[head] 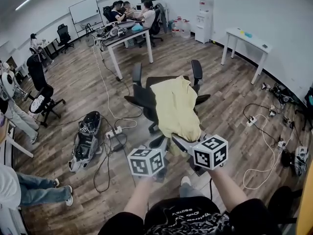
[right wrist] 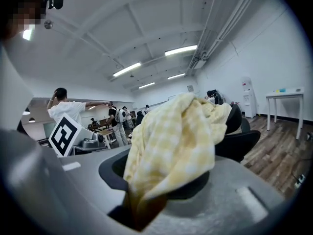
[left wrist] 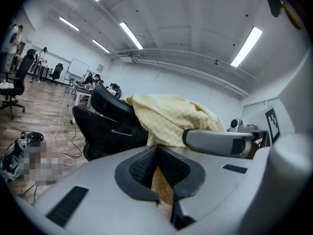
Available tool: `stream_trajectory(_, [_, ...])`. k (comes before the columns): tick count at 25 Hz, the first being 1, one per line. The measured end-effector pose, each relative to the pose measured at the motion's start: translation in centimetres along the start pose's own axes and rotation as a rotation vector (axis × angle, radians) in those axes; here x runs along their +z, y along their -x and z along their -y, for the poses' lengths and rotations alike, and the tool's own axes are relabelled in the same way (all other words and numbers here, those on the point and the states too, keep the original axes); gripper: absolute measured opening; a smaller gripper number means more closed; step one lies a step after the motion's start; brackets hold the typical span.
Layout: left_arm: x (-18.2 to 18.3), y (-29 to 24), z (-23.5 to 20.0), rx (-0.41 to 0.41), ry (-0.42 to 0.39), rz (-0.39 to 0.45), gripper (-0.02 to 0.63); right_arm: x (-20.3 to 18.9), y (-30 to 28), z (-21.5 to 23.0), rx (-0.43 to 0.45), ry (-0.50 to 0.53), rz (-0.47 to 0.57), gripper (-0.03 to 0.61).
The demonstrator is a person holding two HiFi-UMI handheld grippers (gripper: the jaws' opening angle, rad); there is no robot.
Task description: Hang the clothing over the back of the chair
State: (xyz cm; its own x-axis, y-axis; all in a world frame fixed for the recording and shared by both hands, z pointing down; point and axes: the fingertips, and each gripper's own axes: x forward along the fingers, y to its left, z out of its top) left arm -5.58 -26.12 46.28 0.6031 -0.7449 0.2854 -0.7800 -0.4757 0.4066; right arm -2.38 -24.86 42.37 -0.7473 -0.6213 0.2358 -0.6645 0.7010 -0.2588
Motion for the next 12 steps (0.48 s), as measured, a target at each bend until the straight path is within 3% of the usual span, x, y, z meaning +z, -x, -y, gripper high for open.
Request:
stream_trajectory(6, [-2.3, -0.7, -1.6, 0.075, -0.082, -0.052, 0.011, -2.9, -1.1, 1.2, 0.007, -0.071, -0.026, 0.149])
stream_trajectory(12, [-4.9, -1.9, -3.0, 0.085, 0.008, -0.097, 0.011, -5.5, -2.0, 2.8, 0.024, -0.173, -0.029, 0.155])
